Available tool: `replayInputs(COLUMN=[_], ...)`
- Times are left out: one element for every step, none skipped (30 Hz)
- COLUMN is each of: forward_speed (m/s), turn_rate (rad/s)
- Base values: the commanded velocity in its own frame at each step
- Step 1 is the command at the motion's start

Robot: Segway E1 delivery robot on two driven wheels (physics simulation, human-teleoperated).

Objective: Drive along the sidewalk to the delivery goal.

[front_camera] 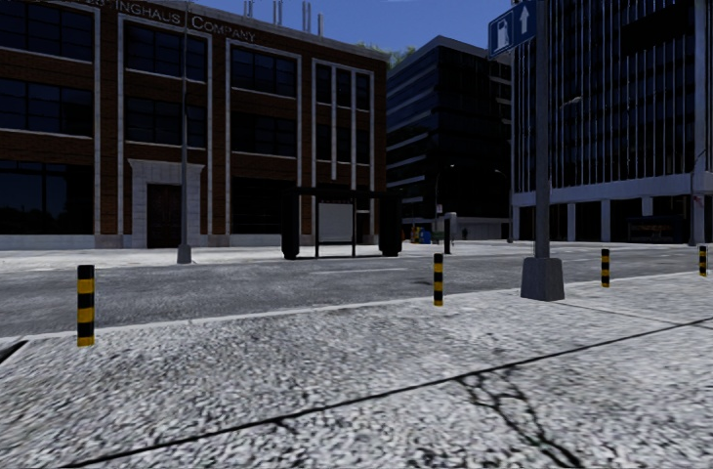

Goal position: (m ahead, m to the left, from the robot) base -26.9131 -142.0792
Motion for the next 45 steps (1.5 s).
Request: replayInputs(forward_speed=[2.00,2.00,2.00,2.00,2.00,2.00,2.00,2.00,2.00,2.00,2.00,2.00,2.00,2.00,2.00,2.00,2.00,2.00,2.00,2.00,2.00,2.00,2.00,2.00,2.00,2.00,2.00,2.00,2.00,2.00,2.00,2.00,2.00,2.00,2.00,2.00,2.00,2.00,2.00,2.00,2.00,2.00,2.00,2.00,2.00], turn_rate=[-0.68,-0.68,-0.68,-0.68,-0.68,-0.68,-0.68,-0.73,-0.73,-0.76,-0.77,-0.77,-0.79,-0.80,-0.80,-0.81,-0.81,-0.81,-0.82,-0.82,-0.82,-0.84,-0.85,-0.85,-0.86,-0.86,-0.86,-0.86,-0.86,-0.86,-0.86,-0.86,-0.86,-0.86,-0.86,-0.86,-0.86,-0.86,-0.86,-0.86,-0.86,-0.86,-0.86,-0.85,-0.75])
